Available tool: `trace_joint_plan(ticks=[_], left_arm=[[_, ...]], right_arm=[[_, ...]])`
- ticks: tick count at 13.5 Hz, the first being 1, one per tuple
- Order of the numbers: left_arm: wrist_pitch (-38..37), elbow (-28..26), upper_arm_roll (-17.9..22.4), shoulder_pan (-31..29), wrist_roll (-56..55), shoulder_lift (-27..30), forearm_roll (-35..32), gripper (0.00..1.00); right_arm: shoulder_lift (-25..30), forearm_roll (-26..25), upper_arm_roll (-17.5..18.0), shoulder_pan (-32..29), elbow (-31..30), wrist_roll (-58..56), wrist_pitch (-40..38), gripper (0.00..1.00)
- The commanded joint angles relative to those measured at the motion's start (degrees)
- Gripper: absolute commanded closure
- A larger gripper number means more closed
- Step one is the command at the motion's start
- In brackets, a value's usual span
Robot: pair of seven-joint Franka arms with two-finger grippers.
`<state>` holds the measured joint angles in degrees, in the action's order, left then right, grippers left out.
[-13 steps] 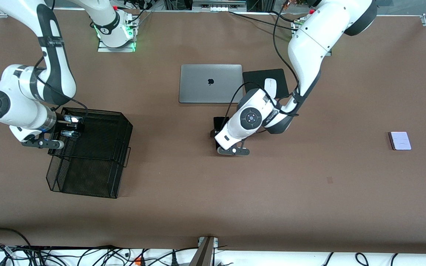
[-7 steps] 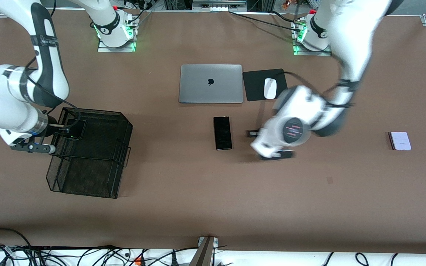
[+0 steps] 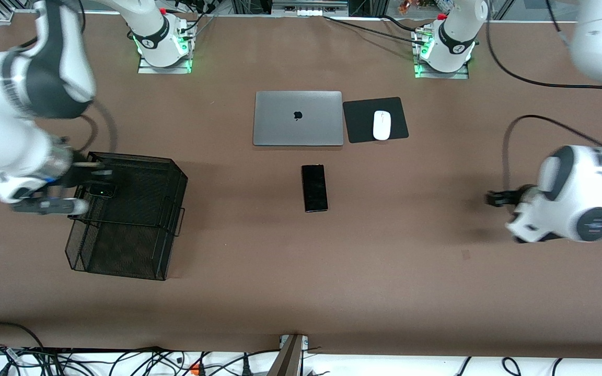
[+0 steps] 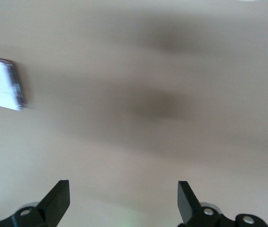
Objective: Place phones with both arms
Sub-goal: 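Release the flip phone in the basket while the left gripper releases the tall phone, then grasp the tall phone with the right gripper while the left grasps the white phone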
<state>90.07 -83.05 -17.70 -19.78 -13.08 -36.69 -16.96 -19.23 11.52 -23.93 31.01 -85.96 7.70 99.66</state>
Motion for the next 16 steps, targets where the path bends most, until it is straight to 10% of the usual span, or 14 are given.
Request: trace_joint_plan(ticks=[1, 9, 16], left_arm=[[4.8, -1.4, -1.5, -9.7, 9.1, 0.3, -0.8, 0.00], [38.9, -14.1, -1.3, -25.6, 34.9, -0.6, -1.1, 0.00], [44.8, -16.2, -1.4, -27.2, 36.5, -4.2, -1.1, 0.00]], right_arm=[[-2.6, -0.9, 0.6, 10.3, 1.1, 10.5, 2.1, 0.00], [-24.6, -0.4, 0.7, 32.3, 18.4, 34.2, 12.0, 0.00], [-33.9, 0.0, 2.6, 32.9, 13.1, 28.6, 30.2, 0.00]])
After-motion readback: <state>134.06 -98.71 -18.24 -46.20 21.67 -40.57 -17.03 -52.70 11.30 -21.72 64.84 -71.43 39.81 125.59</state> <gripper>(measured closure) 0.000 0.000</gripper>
